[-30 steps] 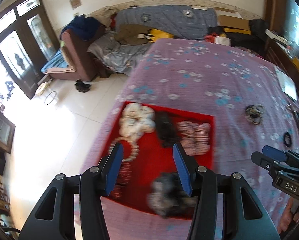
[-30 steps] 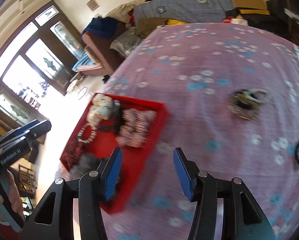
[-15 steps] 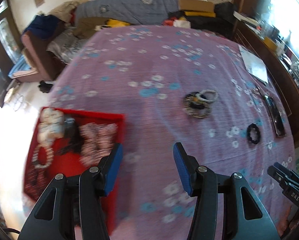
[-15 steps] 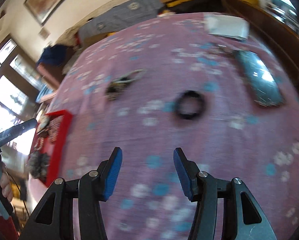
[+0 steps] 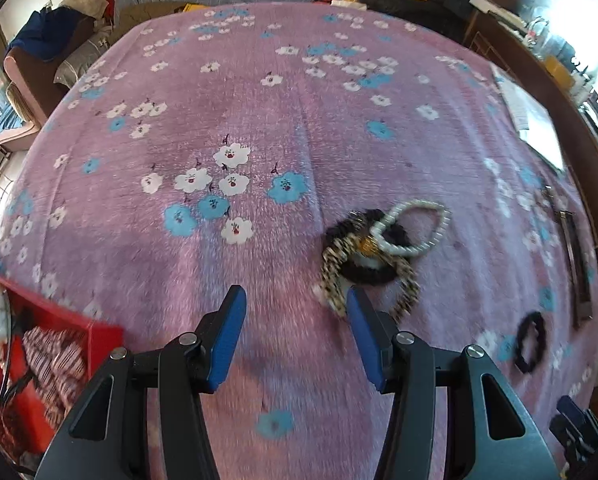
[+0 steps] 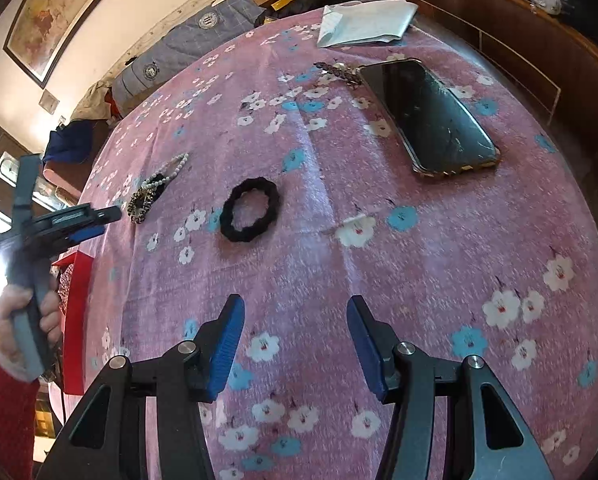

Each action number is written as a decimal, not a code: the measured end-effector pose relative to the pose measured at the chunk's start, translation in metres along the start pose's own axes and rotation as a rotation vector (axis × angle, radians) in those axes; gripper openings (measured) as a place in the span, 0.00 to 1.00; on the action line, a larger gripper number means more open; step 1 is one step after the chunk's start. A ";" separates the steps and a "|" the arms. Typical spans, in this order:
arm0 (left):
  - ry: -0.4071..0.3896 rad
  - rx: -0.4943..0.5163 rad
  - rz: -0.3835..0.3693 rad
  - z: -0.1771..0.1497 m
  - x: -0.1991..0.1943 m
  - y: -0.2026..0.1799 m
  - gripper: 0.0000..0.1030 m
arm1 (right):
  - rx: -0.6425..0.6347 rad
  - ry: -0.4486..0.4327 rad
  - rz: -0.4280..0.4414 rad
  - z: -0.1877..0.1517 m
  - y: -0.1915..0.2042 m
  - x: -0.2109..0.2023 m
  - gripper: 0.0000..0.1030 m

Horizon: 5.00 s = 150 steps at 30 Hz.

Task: Organize jewelry
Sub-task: 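Grasp the leopard-print scrunchie with left tool while right tool grasps black scrunchie, then carry both scrunchies over the red tray with both tools, then open both tools to drop the scrunchies into the tray, then move both tools back to the black scrunchie and pale bead bracelet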

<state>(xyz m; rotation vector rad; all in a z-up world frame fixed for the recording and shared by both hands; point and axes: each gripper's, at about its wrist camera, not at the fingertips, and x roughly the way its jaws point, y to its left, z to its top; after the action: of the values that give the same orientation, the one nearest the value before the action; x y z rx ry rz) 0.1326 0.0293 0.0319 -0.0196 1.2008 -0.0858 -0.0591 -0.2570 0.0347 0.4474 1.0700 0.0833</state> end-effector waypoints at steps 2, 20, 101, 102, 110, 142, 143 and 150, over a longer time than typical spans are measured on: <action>0.009 -0.002 -0.006 0.004 0.010 0.000 0.46 | -0.013 0.001 0.004 0.003 0.005 0.003 0.55; 0.037 -0.056 -0.121 -0.071 -0.025 0.028 0.06 | -0.065 0.010 -0.022 0.029 0.025 0.037 0.55; -0.198 -0.364 0.021 -0.172 -0.193 0.259 0.07 | -0.587 0.040 0.287 -0.050 0.354 0.017 0.09; -0.184 -0.367 0.021 -0.173 -0.186 0.263 0.07 | -0.594 0.054 0.282 -0.052 0.360 0.023 0.09; -0.089 -0.397 0.123 -0.186 -0.146 0.294 0.07 | -0.622 0.150 0.200 -0.059 0.400 0.079 0.09; -0.202 -0.446 0.225 -0.200 -0.214 0.306 0.47 | -0.589 0.126 0.201 -0.086 0.421 0.074 0.52; -0.204 -0.442 0.232 -0.200 -0.217 0.301 0.47 | -0.578 0.122 0.203 -0.086 0.417 0.070 0.53; -0.231 -0.415 0.277 -0.205 -0.242 0.256 0.48 | -0.555 0.101 0.226 -0.089 0.383 0.043 0.54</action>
<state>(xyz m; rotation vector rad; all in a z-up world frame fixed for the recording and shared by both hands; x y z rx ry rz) -0.1309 0.3090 0.1674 -0.2209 0.9634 0.4000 -0.0583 0.1305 0.1134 0.0583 1.0406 0.5933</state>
